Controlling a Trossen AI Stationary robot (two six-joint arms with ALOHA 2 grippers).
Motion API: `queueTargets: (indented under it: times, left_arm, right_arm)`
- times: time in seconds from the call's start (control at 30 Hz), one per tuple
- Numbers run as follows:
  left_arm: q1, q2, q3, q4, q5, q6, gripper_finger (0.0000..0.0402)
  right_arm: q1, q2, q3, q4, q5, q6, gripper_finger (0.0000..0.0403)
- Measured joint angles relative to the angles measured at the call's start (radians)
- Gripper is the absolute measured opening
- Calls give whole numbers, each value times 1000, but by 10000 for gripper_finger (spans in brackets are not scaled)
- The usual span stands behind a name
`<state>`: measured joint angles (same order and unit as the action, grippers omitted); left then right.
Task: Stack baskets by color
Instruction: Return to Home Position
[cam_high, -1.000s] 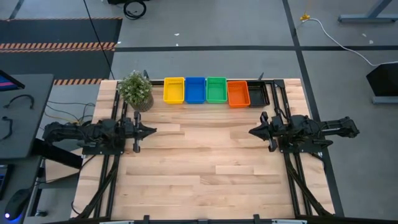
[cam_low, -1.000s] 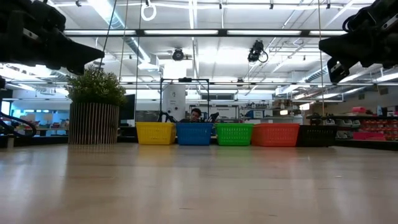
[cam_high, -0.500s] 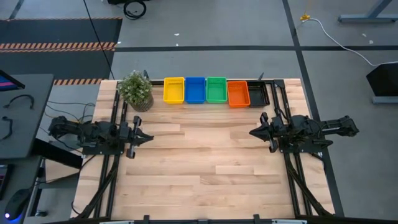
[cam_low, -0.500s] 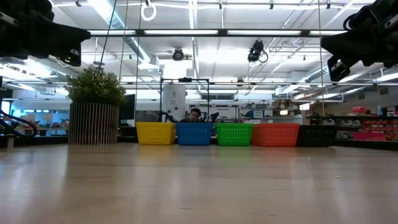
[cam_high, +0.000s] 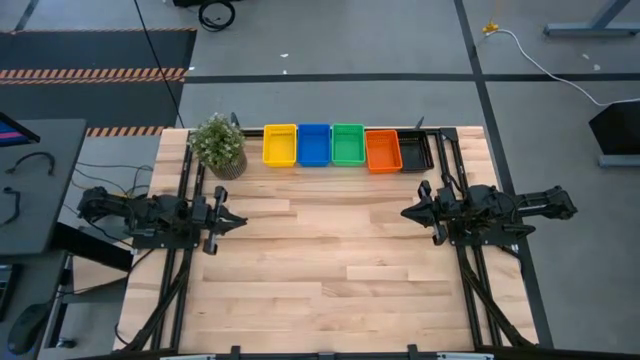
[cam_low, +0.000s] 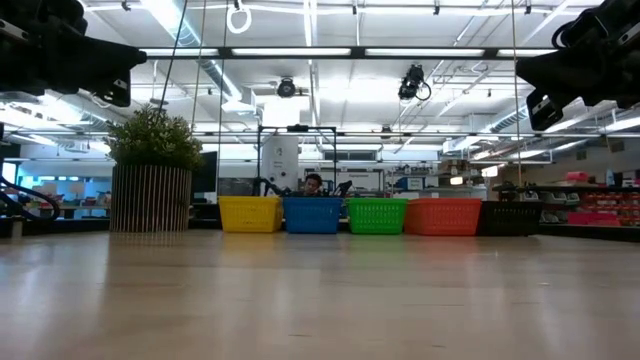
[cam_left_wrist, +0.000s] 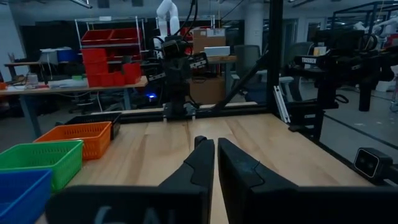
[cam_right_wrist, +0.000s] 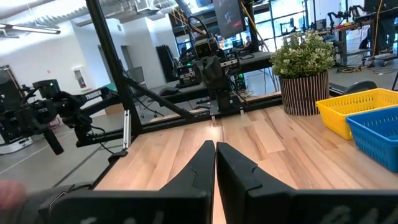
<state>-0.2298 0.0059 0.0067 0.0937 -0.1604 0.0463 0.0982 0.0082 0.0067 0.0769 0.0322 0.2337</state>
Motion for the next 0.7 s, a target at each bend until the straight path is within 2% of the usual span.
queueTargets:
  times: [0.7]
  left_arm:
    - [0,0,0,0,0,0,25]
  right_arm:
    - [0,0,0,0,0,0,21]
